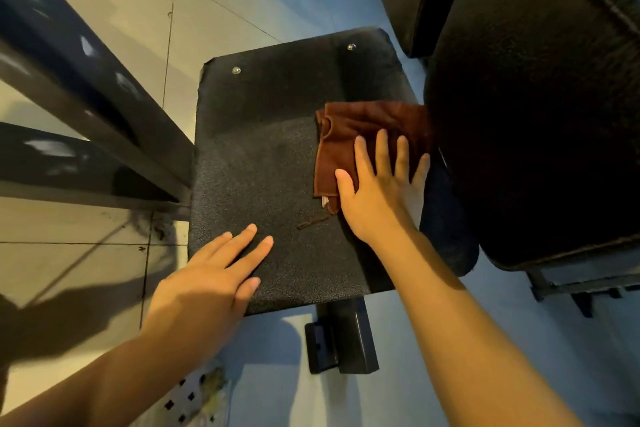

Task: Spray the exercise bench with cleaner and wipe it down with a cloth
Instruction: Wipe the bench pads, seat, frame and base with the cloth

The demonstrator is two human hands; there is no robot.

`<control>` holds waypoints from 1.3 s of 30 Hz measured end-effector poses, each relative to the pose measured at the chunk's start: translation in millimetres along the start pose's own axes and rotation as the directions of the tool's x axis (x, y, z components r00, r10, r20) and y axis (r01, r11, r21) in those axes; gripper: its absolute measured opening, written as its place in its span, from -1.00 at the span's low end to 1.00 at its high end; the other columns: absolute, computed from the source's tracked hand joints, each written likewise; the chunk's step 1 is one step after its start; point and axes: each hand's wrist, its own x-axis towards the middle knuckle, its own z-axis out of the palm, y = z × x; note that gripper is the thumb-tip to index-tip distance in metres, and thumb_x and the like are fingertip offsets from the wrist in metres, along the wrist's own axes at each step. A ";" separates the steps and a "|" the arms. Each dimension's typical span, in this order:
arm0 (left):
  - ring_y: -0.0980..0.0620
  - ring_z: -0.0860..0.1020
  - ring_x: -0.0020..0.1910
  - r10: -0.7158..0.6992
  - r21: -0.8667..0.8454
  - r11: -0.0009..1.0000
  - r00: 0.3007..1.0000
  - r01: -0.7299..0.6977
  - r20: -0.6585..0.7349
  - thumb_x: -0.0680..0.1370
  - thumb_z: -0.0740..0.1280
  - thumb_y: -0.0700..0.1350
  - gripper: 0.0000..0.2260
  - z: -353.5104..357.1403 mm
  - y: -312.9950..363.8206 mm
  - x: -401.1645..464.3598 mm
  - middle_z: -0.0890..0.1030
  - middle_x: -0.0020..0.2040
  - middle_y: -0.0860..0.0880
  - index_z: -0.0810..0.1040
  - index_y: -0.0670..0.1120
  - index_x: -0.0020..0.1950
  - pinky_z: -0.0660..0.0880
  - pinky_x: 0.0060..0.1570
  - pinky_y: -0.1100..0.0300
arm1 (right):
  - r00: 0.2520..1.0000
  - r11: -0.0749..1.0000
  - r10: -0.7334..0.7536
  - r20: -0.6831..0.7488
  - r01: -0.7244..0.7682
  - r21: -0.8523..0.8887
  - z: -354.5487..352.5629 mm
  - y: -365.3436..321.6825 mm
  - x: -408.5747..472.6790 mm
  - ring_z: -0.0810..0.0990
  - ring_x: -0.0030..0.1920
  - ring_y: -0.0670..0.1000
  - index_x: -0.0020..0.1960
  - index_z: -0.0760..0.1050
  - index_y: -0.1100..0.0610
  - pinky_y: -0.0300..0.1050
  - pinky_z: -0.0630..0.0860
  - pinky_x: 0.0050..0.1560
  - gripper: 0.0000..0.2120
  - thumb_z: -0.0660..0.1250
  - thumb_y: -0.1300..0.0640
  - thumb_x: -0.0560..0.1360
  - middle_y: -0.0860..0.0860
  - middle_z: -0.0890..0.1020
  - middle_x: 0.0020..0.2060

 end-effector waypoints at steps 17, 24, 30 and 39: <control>0.00 0.34 0.37 -0.061 -0.281 0.959 0.990 0.023 -0.126 0.56 0.35 0.00 -0.59 -27.8 42.9 77.8 0.41 0.39 0.05 0.45 0.01 0.41 0.23 0.32 0.21 | 0.931 0.903 0.128 -0.342 0.033 0.429 -0.3 -2.2 -44.5 0.52 0.13 0.27 0.27 0.54 0.17 0.10 0.51 0.04 -0.63 0.41 0.27 0.47 0.20 0.56 0.19; -0.03 0.45 0.25 -0.223 -0.406 0.900 0.968 0.160 -0.111 0.42 0.53 -0.13 -0.51 -35.6 34.0 81.6 0.49 0.25 -0.05 0.53 -0.08 0.33 0.24 0.16 0.37 | 0.976 0.808 0.115 -0.185 0.016 0.589 -12.8 2.1 -39.2 0.43 0.13 0.05 0.25 0.49 0.01 -0.16 0.41 0.04 -0.74 0.25 0.21 0.59 0.03 0.47 0.11; -0.04 0.47 0.22 -0.241 -0.445 0.868 0.971 0.220 0.009 0.35 0.57 -0.16 -0.44 -52.1 16.4 69.9 0.45 0.20 -0.03 0.53 0.00 0.33 0.37 0.23 0.20 | 0.980 0.461 -0.017 -0.198 0.184 0.868 -28.6 -3.8 -60.9 0.46 0.06 -0.26 0.10 0.56 -0.05 -0.54 0.36 0.08 -0.75 0.34 0.27 0.54 -0.20 0.44 0.04; 0.11 0.48 0.01 -0.190 -0.347 0.928 0.975 0.138 -0.119 0.35 0.56 -0.20 -0.73 -110.3 2.3 19.4 0.50 -0.03 0.07 0.68 -0.03 0.02 0.31 -0.06 0.50 | 0.972 0.400 -0.094 -0.215 0.235 0.886 -53.2 3.2 -96.8 0.54 0.05 -0.24 0.13 0.60 -0.02 -0.45 0.44 0.08 -0.65 0.43 0.34 0.45 -0.22 0.56 0.01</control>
